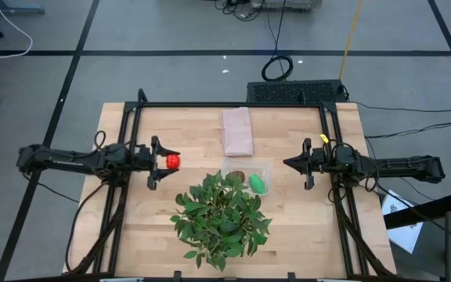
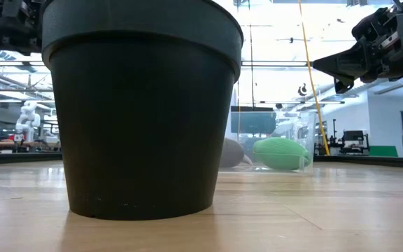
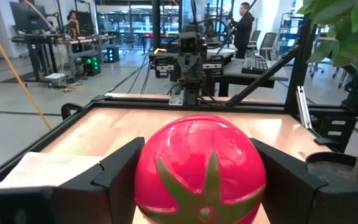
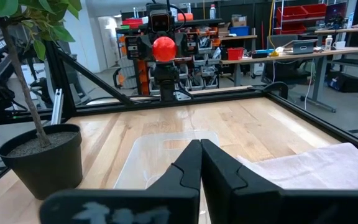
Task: Pick and placing Produce into tupperware
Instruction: Put the tomato into the transparent bin
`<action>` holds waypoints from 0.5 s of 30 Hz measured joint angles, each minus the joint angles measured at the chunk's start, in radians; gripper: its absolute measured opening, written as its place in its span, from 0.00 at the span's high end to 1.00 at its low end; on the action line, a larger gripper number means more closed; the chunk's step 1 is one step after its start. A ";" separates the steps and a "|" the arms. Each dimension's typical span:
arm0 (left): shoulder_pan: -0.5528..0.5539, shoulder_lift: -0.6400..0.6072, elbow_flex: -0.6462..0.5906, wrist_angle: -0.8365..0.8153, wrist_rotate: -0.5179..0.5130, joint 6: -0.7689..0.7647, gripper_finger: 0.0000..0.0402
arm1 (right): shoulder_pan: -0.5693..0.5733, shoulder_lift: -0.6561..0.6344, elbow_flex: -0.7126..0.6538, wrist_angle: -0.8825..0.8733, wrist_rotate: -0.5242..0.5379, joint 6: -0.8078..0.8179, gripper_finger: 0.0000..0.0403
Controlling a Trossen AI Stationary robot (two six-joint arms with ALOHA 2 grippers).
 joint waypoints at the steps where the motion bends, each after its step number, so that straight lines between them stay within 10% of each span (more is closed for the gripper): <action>1: 0.002 0.016 0.000 0.017 0.000 -0.002 0.35 | 0.000 0.000 0.000 0.000 0.000 0.000 1.00; 15: 0.068 0.164 0.035 0.094 0.045 -0.035 0.35 | 0.000 0.000 0.000 0.000 0.000 0.000 1.00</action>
